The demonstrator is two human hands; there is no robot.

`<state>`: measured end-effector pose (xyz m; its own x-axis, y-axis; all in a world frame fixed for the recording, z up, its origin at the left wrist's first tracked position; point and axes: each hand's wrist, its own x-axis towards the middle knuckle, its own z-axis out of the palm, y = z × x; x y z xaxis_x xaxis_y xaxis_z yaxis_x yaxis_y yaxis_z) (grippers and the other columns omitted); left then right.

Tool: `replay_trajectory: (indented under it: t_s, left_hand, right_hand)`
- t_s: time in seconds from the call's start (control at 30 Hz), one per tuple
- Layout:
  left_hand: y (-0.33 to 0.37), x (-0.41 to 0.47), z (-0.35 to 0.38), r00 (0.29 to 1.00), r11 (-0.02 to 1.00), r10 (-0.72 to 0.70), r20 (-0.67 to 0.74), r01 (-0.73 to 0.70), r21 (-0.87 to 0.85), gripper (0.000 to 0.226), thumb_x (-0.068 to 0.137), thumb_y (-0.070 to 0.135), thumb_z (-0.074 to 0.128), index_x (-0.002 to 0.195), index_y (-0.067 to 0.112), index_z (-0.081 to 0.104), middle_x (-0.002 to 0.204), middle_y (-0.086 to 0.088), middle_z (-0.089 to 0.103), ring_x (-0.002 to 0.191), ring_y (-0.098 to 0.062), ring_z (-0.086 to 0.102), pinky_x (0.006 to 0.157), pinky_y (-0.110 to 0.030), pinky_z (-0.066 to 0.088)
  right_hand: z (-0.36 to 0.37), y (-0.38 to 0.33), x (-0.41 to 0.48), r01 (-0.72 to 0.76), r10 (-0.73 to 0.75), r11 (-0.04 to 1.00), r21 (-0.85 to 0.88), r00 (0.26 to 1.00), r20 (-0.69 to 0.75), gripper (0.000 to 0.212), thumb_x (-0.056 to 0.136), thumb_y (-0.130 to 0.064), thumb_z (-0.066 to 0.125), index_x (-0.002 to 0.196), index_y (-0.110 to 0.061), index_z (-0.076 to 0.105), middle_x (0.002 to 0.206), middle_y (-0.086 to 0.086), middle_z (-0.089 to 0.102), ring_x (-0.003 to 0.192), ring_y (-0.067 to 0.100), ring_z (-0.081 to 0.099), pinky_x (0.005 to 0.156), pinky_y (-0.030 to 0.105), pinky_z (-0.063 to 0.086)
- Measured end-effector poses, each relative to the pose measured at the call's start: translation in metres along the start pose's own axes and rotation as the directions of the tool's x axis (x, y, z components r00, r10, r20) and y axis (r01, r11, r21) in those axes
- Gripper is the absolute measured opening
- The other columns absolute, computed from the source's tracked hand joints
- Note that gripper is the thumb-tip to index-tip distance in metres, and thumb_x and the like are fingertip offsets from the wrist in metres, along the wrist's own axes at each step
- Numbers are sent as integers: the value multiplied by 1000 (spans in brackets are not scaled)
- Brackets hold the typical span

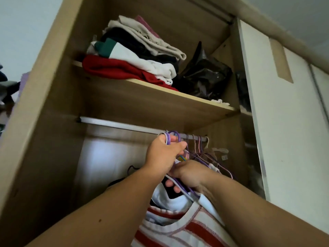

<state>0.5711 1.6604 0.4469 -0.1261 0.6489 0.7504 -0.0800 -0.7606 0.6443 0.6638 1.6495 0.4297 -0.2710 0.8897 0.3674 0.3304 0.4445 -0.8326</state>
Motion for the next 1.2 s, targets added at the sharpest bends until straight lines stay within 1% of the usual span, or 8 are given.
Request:
replay_trajectory:
  t_s: [0.13,0.33,0.43,0.5,0.67,0.83,1.03,1.2]
  left_hand:
    - [-32,56,-8,999,998,50,-21,-50,27,16,85,3,64,72,12,58,63,-2,60,60,-13,58,55,-18,48]
    - [-45,146,-19,994,994,105,24,-105,11,9,95,3,50,91,4,59,87,-12,65,63,-10,61,52,-11,49]
    - [-44,186,-19,991,992,79,108,-89,93,7,96,6,50,96,4,57,95,-15,63,67,-14,60,57,-14,52]
    - [-41,206,-22,985,964,52,164,-92,249,6,94,8,54,97,5,58,99,-16,63,69,-15,60,59,-18,52]
    - [-32,254,-42,975,523,107,193,-220,824,32,80,32,73,96,4,70,96,-14,70,90,-26,64,79,-32,48]
    - [-52,273,-56,979,429,76,190,-204,880,32,74,43,76,85,13,71,87,-9,68,86,-26,63,72,-30,44]
    - [-74,279,-70,980,343,151,129,-174,923,41,70,54,75,63,17,58,74,-5,64,81,-28,62,76,-35,46]
    - [-93,272,-79,941,61,313,132,-159,985,58,59,66,74,92,24,52,106,-2,62,102,-24,57,80,-34,38]
  right_hand:
    - [0,7,65,20,-21,999,-36,1000,-14,26,94,-12,50,73,-7,65,52,1,64,39,10,52,43,21,43]
    - [-15,-8,134,65,-75,993,100,992,103,24,90,-10,58,68,-4,65,51,5,64,41,11,60,45,20,52]
    - [-28,-16,165,124,-119,989,-84,991,56,19,73,-9,72,55,-9,69,66,11,67,63,20,62,74,34,54]
    - [-32,-21,179,163,-184,955,-246,981,-65,9,55,-16,71,60,-9,67,68,13,63,69,25,56,72,41,47]
    - [-36,-27,221,153,-184,967,-202,973,-143,15,65,-6,66,52,-7,59,43,5,55,39,14,48,50,26,41]
    - [-31,-21,248,131,-176,958,-254,971,-163,22,64,-10,65,43,-12,60,47,5,57,46,17,48,55,27,41]
    - [-22,-12,260,116,-157,944,-309,982,-109,13,66,-19,68,56,-14,62,54,1,60,54,16,52,63,29,42]
    - [-10,6,262,75,-109,915,-397,992,-65,15,66,-25,70,70,-11,70,68,6,66,62,18,58,66,29,49]
